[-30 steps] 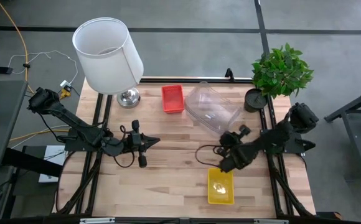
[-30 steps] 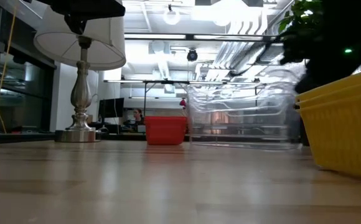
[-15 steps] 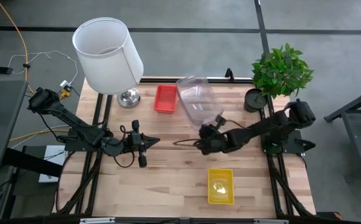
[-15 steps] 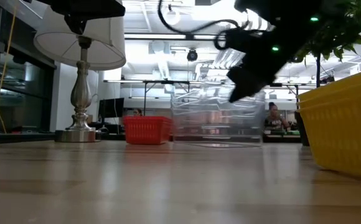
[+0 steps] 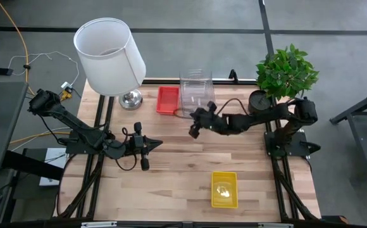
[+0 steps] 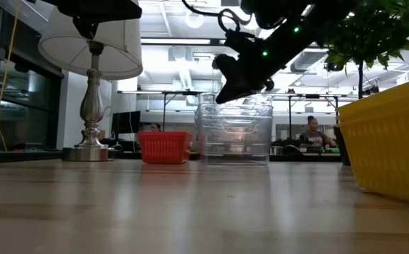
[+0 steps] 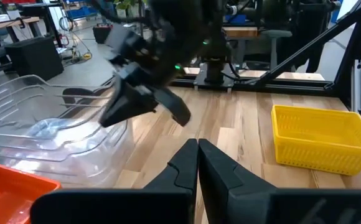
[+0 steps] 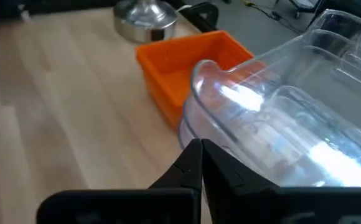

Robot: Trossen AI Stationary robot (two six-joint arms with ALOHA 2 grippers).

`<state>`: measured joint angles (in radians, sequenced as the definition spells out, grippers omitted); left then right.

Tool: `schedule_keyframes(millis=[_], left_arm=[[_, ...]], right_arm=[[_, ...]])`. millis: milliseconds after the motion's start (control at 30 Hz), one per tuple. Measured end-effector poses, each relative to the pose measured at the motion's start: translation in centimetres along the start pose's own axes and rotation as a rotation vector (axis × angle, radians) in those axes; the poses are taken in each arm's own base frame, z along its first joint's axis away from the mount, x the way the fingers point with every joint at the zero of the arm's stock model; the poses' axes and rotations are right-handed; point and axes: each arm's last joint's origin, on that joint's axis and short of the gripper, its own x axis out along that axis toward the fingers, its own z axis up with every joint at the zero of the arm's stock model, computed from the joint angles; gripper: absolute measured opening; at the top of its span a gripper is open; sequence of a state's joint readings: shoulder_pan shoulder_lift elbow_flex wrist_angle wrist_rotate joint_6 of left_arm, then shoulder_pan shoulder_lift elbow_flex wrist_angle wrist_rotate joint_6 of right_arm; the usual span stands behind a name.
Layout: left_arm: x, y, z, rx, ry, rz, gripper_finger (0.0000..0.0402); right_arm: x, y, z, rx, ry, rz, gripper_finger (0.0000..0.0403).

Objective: Stack baskets by color
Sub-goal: Move the stacked transparent bins to the top center of the table, then move the stacked yellow bins to the center of the table

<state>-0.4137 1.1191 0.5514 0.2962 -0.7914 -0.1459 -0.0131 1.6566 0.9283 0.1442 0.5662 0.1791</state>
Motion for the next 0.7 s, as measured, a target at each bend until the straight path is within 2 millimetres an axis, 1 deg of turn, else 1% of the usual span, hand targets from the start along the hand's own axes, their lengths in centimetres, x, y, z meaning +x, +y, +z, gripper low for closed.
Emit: schedule_keyframes(millis=[133, 233, 300, 367, 467, 533, 633, 700], left_arm=[[0.0, 0.0, 0.0, 0.001, 0.0, 0.0, 0.0], [0.0, 0.0, 0.0, 0.008, 0.0, 0.001, 0.0], [0.0, 0.0, 0.0, 0.008, 0.0, 0.002, 0.0], [0.0, 0.0, 0.0, 0.017, 0.0, 0.003, 0.0], [0.0, 0.0, 0.0, 0.027, 0.001, 0.002, 0.0], [0.0, 0.0, 0.0, 0.031, 0.004, 0.002, 0.0], [0.0, 0.0, -0.1, 0.033, 0.006, 0.002, 0.0], [0.0, 0.0, -0.1, 0.033, 0.006, 0.002, 0.0]], right_arm=[[1.0, -1.4, 0.8, 0.057, -0.026, 0.077, 0.0], [1.4, -1.9, 1.4, 0.091, -0.071, 0.142, 0.0], [1.4, -1.8, 1.9, 0.084, -0.108, 0.223, 0.0], [1.1, -1.2, 2.1, 0.044, -0.133, 0.333, 0.0], [-0.5, 0.6, 2.1, -0.026, -0.13, 0.516, 0.0], [-2.2, 1.7, 2.2, -0.076, -0.111, 0.6, 0.0], [-5.5, 3.1, 2.0, -0.144, -0.068, 0.666, 0.0], [-8.1, 3.9, 1.9, -0.157, -0.04, 0.726, 0.0]])
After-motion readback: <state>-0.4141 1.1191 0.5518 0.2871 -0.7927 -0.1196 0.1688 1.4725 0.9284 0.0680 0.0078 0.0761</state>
